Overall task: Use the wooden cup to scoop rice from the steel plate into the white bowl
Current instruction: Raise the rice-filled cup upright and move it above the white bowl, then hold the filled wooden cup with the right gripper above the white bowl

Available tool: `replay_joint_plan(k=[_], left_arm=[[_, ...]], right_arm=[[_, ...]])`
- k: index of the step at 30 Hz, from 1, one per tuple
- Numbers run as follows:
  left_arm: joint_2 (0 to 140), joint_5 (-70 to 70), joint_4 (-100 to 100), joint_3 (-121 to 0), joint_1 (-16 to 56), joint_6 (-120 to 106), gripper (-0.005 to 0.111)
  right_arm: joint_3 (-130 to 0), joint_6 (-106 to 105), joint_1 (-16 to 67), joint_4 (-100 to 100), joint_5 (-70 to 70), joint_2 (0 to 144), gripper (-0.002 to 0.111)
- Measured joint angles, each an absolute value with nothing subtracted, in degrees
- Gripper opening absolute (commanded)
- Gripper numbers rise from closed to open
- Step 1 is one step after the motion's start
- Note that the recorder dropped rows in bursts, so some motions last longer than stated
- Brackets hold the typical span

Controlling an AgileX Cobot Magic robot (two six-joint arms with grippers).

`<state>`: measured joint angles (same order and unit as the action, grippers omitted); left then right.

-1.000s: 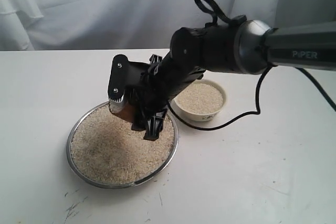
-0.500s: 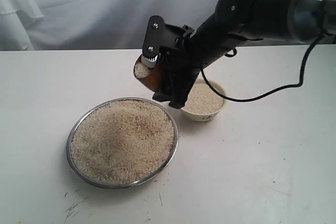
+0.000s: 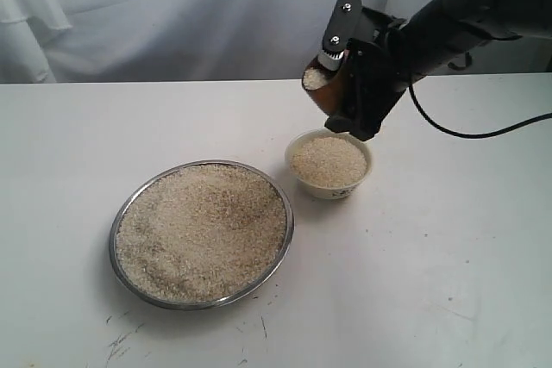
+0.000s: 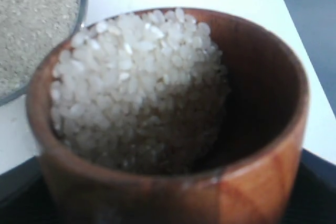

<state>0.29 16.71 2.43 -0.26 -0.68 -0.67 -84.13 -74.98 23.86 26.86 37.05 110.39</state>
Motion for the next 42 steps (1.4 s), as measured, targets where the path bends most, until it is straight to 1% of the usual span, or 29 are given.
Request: replay_joint_plan(k=[9, 17, 30, 42], left_arm=[[0.3, 16.7, 2.4, -0.3, -0.7, -0.7, 0.0], [0.3, 16.7, 2.4, -0.3, -0.7, -0.7, 0.0], [0.3, 16.7, 2.4, -0.3, -0.7, -0.7, 0.0], [0.3, 16.7, 2.4, -0.3, -0.7, -0.7, 0.0]], right_arm=[[-84.0, -74.4, 22.3, 20.3, 36.0, 110.8, 0.0], [-84.0, -62.7, 22.3, 7.2, 32.6, 111.3, 0.0], [-84.0, -53.6, 27.8, -6.8, 32.3, 111.3, 0.0], [-84.0, -47.6, 28.5, -11.2, 31.5, 111.3, 0.0]])
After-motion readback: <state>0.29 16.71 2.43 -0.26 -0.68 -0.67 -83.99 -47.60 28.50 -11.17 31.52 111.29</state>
